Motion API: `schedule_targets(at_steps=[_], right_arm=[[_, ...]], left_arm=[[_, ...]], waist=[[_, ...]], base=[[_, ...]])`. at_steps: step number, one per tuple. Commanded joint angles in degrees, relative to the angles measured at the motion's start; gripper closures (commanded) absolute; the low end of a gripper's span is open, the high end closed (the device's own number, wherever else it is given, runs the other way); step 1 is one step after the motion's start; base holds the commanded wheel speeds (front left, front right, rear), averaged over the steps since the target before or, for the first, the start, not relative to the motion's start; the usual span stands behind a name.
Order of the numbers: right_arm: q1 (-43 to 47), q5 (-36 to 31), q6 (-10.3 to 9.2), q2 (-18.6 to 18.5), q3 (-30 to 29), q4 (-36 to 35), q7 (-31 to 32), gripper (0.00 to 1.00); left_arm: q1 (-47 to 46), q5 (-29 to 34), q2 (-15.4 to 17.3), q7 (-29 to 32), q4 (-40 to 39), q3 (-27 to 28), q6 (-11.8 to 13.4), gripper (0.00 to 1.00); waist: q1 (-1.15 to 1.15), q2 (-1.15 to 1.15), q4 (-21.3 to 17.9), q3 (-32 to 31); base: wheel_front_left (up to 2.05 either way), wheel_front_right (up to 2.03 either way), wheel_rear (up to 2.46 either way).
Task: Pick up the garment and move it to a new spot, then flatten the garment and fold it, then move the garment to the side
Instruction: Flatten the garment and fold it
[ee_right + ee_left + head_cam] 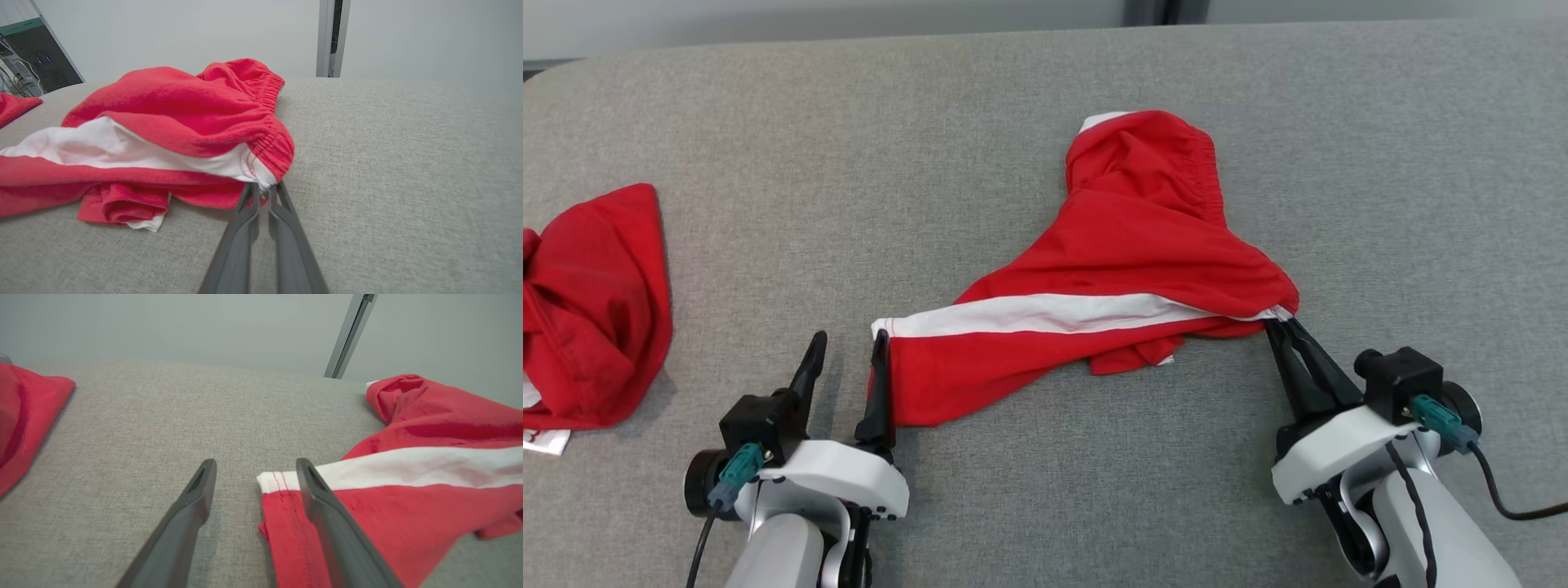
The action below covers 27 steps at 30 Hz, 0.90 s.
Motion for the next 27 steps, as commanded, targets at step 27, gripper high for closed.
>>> schedule_targets(at_steps=[27], right_arm=[[3.19, -0.50, 0.01, 0.84, 0.65, 0.59, -0.01, 1.00]], left_arm=[[-14.62, -15.38, 0.24, 3.23, 22.80, -7.55, -4.71, 0.00]], waist=[[0.00, 0.00, -2.07, -2.58]], base=[[0.00, 0.00, 0.00]])
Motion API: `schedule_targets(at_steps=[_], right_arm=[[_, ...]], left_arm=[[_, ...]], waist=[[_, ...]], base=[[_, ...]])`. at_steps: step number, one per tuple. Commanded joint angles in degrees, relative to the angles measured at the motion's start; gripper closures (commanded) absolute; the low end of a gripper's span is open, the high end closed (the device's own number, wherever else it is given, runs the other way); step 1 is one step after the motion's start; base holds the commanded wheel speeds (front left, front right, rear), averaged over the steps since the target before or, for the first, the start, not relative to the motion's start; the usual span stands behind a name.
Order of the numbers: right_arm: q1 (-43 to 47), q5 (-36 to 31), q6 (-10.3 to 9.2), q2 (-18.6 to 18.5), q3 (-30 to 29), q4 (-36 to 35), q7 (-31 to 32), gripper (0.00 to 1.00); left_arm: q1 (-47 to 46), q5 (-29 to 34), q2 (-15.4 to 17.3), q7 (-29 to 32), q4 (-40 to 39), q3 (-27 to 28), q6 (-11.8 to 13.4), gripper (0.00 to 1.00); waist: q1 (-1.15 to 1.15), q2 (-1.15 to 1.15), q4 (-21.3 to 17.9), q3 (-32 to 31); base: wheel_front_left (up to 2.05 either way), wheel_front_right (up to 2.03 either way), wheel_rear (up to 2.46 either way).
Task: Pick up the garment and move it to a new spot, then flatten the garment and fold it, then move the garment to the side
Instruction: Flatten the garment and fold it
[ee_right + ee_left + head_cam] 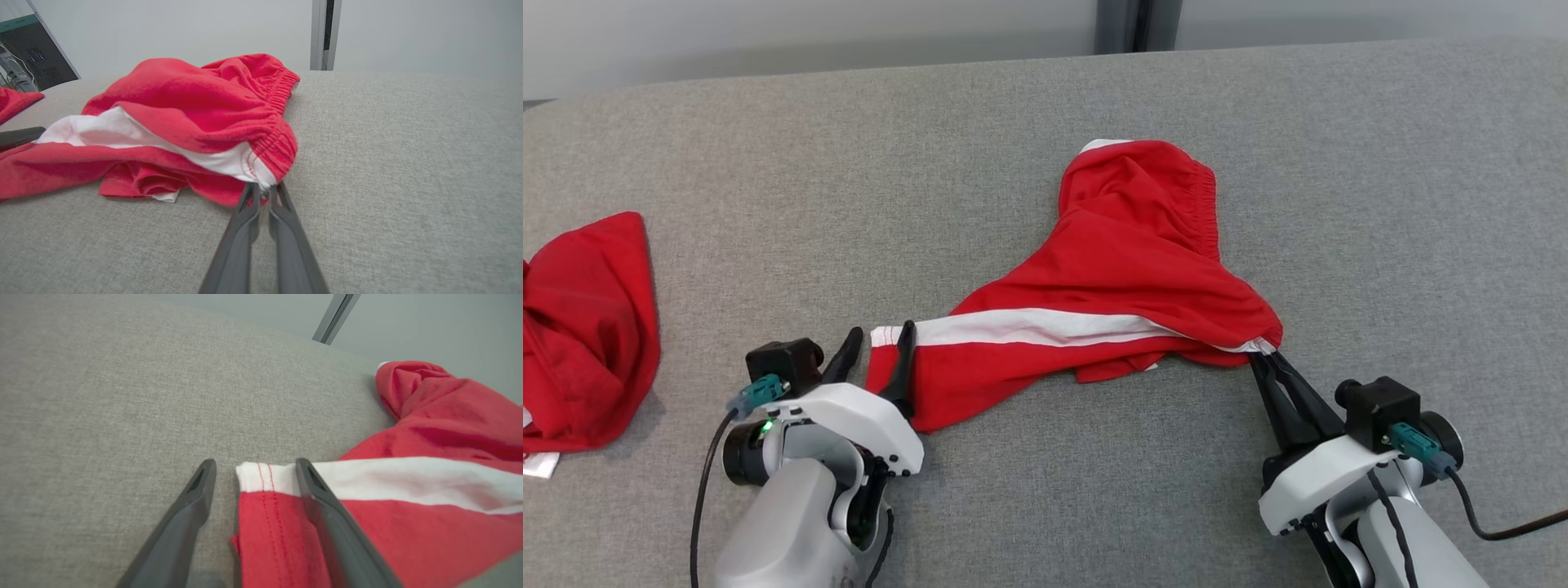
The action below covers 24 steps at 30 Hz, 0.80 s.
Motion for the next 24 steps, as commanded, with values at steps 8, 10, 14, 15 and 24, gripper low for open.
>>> schedule_targets(at_steps=[8, 10, 14, 15, 24], right_arm=[[0.77, 0.14, 0.01, 0.04, -0.30, 0.35, -0.01, 1.00], [0.67, 0.28, 0.01, 0.08, -0.35, 0.45, -0.01, 1.00], [0.45, 0.45, 0.01, 0.09, -0.47, 0.46, -0.01, 1.00], [0.42, 0.44, 0.01, 0.10, -0.45, 0.43, -0.01, 1.00], [0.11, 0.59, 0.01, 0.21, -0.26, 0.37, -0.01, 1.00]], left_arm=[[-2.24, -4.32, 0.31, 2.02, 2.28, -2.40, -1.14, 0.00], [-1.95, -4.82, 0.31, 1.98, 2.56, -3.08, -0.85, 0.00], [-1.74, -5.87, 0.31, 1.46, 2.40, -4.00, -0.63, 0.00], [-1.84, -5.91, 0.30, 1.16, 2.35, -4.17, -0.52, 0.00], [-2.78, -5.60, 0.30, -1.11, 1.88, -5.41, -0.09, 1.00]], waist=[[0.00, 0.00, 0.39, -0.30], [0.00, 0.00, 0.54, -0.46], [0.00, 0.00, 0.90, -0.58], [0.00, 0.00, 0.96, -0.57], [0.00, 0.00, 0.98, -0.39]], base=[[0.00, 0.00, 0.00], [0.00, 0.00, 0.00], [0.00, 0.00, 0.00], [0.00, 0.00, 0.00], [0.00, 0.00, 0.00]])
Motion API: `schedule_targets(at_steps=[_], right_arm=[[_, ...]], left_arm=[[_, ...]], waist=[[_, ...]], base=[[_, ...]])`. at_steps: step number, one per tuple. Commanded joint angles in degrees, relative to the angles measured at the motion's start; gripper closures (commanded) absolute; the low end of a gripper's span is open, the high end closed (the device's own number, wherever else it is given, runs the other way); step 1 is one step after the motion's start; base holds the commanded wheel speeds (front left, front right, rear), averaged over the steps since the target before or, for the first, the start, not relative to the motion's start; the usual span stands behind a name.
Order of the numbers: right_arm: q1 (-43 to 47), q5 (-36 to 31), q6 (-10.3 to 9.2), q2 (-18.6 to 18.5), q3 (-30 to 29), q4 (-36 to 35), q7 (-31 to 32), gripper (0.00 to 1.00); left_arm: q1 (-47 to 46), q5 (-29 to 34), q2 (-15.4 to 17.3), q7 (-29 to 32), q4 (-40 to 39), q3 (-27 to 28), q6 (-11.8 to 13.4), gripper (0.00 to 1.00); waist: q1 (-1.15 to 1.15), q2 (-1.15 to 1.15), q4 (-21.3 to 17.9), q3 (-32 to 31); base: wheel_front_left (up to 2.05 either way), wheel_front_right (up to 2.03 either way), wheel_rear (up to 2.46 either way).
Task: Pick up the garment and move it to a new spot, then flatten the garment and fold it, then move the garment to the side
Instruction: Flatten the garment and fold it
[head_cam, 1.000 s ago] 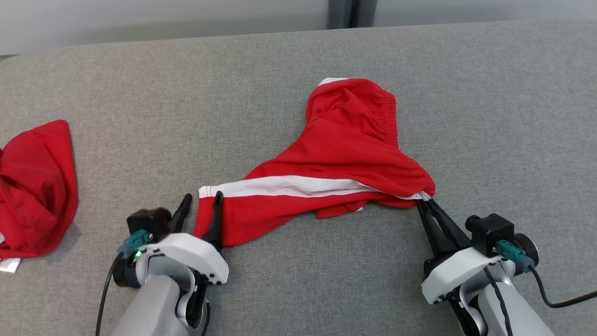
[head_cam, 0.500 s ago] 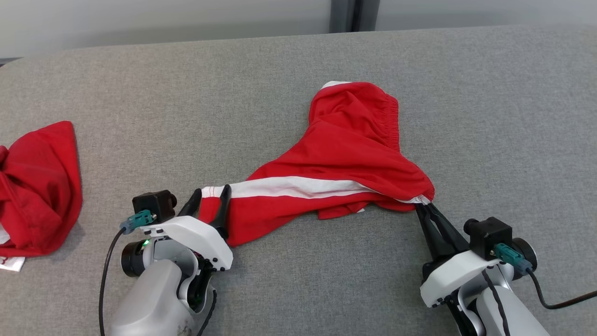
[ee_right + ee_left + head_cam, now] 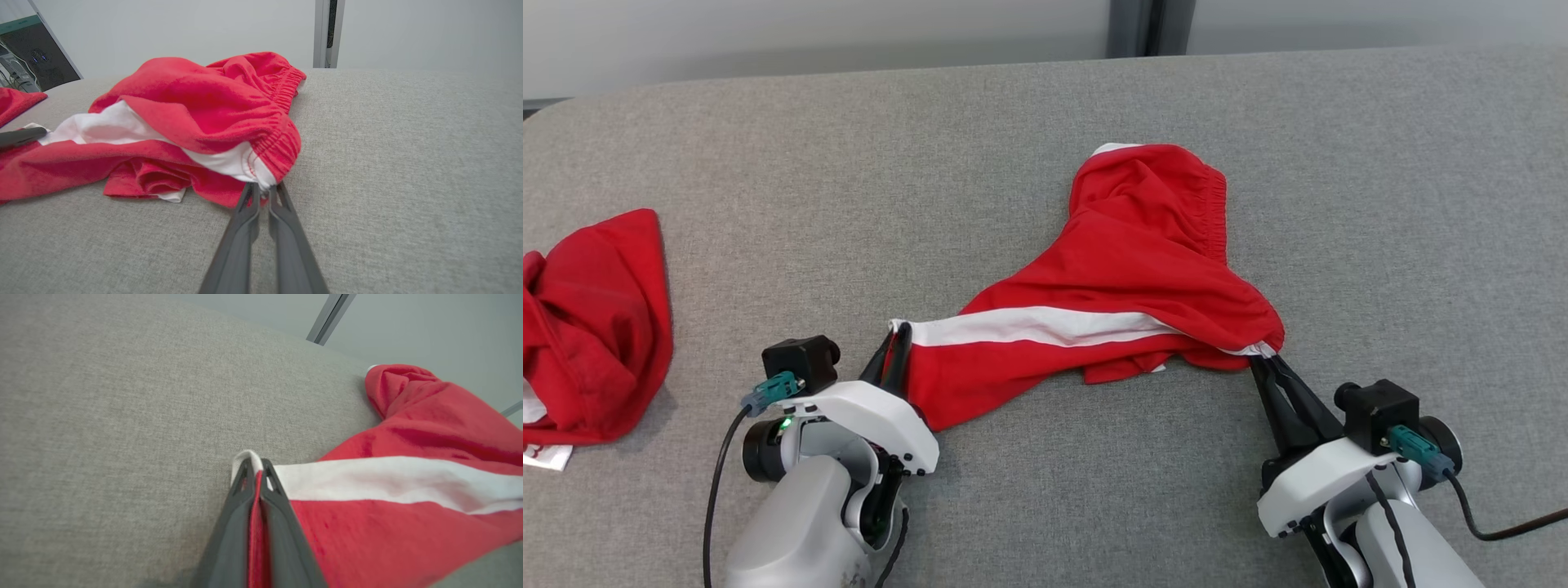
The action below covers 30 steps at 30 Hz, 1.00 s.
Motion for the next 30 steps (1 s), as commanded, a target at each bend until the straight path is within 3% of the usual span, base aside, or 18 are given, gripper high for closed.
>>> schedule_targets(at_steps=[1, 7, 18, 30], right_arm=[[-0.22, 0.37, 0.01, -0.14, -0.16, -0.04, 0.00, 1.00], [-0.65, 1.28, 0.01, -0.07, -0.70, -1.22, 0.00, 1.00], [-7.39, 4.92, 0.01, -1.66, 1.17, -6.08, 0.00, 1.00], [-16.71, 11.35, 0.01, -4.22, 4.10, -8.62, 0.00, 1.00]], left_arm=[[-1.16, 0.71, 0.28, -1.04, -0.46, -0.15, 0.36, 1.00], [-1.46, 2.31, 0.64, -2.56, -1.97, -0.25, 0.48, 1.00], [-1.44, 10.68, 5.17, -3.06, -14.83, 3.94, 0.63, 1.00], [-7.96, 15.64, 9.47, -3.00, -21.45, 7.15, -0.81, 1.00]], waist=[[0.00, 0.00, 0.02, 0.07], [0.00, 0.00, 0.34, -0.64], [0.00, 0.00, 0.39, -7.10], [0.00, 0.00, 0.21, -14.77]], base=[[0.00, 0.00, 0.00], [0.00, 0.00, 0.00], [0.00, 0.00, 0.00], [0.00, 0.00, 0.00]])
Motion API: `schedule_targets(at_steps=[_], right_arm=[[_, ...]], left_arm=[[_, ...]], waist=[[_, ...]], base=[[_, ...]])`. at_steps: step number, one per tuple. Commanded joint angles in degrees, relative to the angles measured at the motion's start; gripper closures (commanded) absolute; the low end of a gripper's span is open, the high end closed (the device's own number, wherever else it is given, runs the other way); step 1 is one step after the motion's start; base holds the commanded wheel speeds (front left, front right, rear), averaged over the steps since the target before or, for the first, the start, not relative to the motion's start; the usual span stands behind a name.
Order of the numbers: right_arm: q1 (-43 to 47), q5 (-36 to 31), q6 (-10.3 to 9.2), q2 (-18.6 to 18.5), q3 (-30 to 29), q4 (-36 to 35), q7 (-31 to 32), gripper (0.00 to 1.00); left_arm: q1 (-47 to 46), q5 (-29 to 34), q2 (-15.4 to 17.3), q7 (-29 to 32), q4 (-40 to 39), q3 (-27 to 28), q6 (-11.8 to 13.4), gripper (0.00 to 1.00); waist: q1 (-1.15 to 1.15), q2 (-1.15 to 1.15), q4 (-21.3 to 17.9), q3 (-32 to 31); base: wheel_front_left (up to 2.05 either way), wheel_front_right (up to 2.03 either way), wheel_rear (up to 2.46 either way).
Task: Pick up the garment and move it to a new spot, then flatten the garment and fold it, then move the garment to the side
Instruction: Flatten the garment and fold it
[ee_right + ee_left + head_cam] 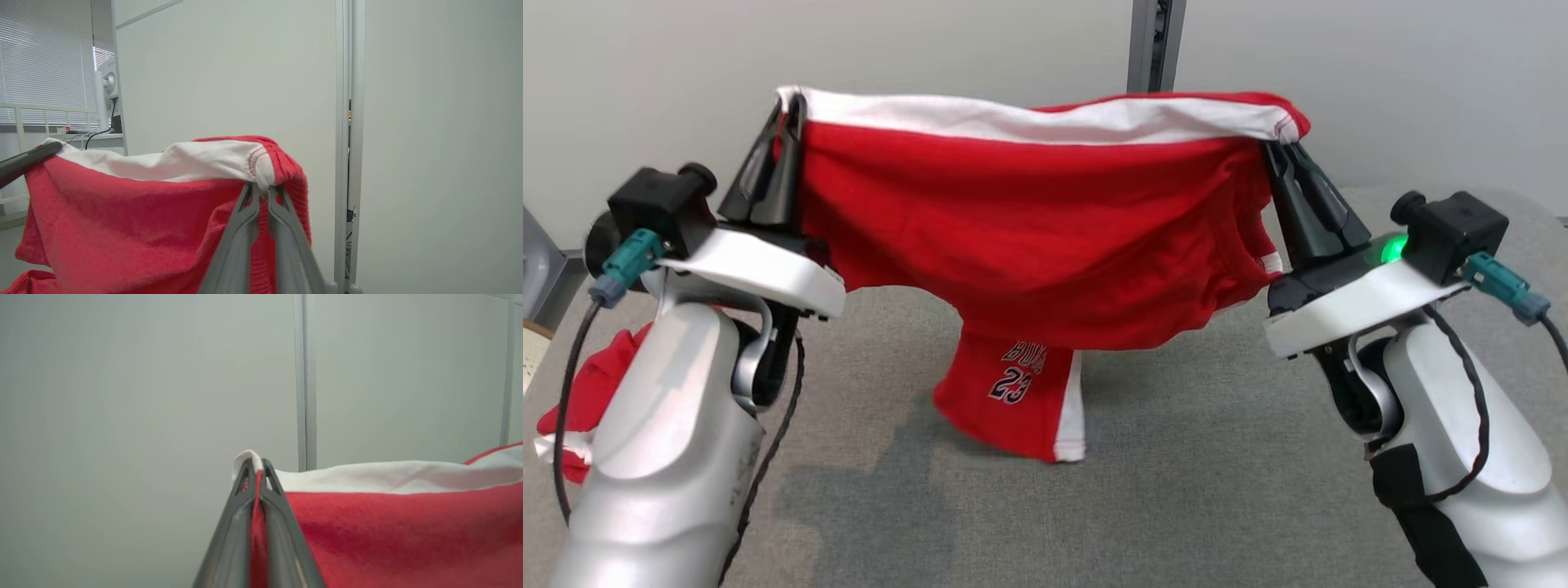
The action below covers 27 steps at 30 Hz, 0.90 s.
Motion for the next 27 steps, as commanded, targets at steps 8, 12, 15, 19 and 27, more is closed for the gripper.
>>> schedule_targets(at_steps=[8, 12, 15, 19, 27], right_arm=[[-9.63, 0.85, 0.01, -2.67, 3.69, 4.20, 0.02, 1.00], [-18.25, -0.39, 0.01, -3.17, 4.58, 6.61, 0.02, 1.00], [-26.05, -2.50, 0.00, -3.48, 4.13, 8.56, 0.02, 1.00], [-35.18, -5.50, 0.00, -3.96, 2.51, 10.62, 0.01, 1.00], [-48.87, -15.48, 0.00, -4.10, -4.41, 15.32, 0.01, 1.00]], left_arm=[[-7.57, 2.34, 0.63, 1.79, -0.60, -2.10, -0.48, 1.00], [-15.51, 3.69, 0.37, 1.95, 0.63, -3.25, -1.35, 1.00], [-23.07, 5.16, 0.31, 1.29, 2.07, -3.23, -1.12, 1.00], [-31.14, 6.69, 0.57, 0.60, 3.68, -2.71, -0.84, 1.00], [-45.73, 12.30, -0.45, -0.10, 2.69, -1.46, -0.59, 1.00]], waist=[[0.00, 0.00, 0.10, 7.32], [0.00, 0.00, 0.54, 14.50], [0.00, 0.00, 1.14, 19.56], [0.00, 0.00, 1.76, 23.38], [0.00, 0.00, 4.07, 27.21]], base=[[0.00, 0.00, 0.00], [0.00, 0.00, 0.00], [0.00, 0.00, 0.00], [0.00, 0.00, 0.00], [0.00, 0.00, 0.00]])
